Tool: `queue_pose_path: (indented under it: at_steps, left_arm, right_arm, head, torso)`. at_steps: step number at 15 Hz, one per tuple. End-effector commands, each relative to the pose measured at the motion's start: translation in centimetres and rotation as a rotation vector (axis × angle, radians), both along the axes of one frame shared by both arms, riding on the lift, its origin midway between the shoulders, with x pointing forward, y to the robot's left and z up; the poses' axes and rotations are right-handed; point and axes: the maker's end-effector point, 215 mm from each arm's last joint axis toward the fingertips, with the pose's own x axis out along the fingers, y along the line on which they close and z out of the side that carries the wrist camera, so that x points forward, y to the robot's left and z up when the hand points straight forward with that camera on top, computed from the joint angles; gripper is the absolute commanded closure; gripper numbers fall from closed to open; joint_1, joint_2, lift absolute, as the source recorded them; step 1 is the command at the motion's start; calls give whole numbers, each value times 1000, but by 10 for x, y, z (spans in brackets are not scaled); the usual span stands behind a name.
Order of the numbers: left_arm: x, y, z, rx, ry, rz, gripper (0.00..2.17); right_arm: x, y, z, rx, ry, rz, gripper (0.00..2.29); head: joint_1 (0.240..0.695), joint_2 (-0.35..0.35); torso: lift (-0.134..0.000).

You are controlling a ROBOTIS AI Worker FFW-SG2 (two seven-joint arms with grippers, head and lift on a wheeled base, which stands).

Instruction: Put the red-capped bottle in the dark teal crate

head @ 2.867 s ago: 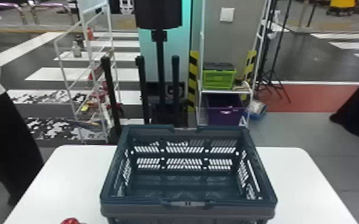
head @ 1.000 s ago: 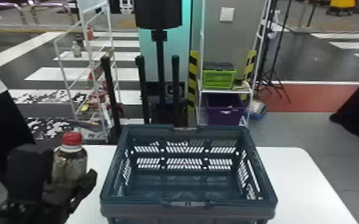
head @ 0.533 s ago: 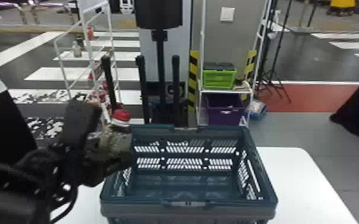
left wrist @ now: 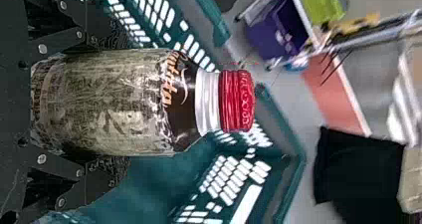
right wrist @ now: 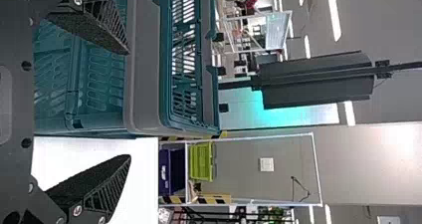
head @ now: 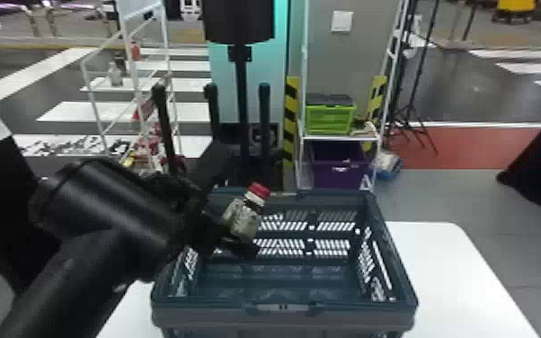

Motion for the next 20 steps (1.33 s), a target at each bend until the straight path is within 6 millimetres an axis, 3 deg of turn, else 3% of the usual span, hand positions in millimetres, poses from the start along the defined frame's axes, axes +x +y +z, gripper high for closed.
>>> queue_pose_path:
  at_steps: [1,5,9,13,16,18,19,20]
  left_arm:
    - [10,-9,-24,49,44,-61,1895]
    - [28,-36,-67,94,92,-151,1895]
    - [36,-65,-98,116,84,-255,1895]
    - [30,-67,-131,238,92,-329,1895]
    - [26,-61,-138,262,101,-343,1892]
    - [25,-58,-141,270,106,-346,1612]
    - [23,-60,-142,268,109,-348,1247]
    - [23,-61,-140,267,105,-350,417]
  right_arm:
    - [-1,-1,2,2,-6,-3,147]
    - [0,0,3,10,-12,-10,147]
    - [-1,-1,6,11,-18,-14,147]
    - [0,-1,5,12,-18,-15,147]
    - [0,-1,4,12,-17,-16,147]
    - [1,-1,4,11,-18,-16,147]
    - [1,-1,4,11,-18,-16,147]
    - [1,-1,4,11,-18,-16,147]
  head:
    - [499,0]
    - [499,0]
    - [499,0]
    - [499,0]
    - [499,0]
    - [499,0]
    - [499,0]
    - [499,0]
  torso:
    - [0]
    - [0]
    - [0]
    - [0]
    - [0]
    - [0]
    - [0]
    - [0]
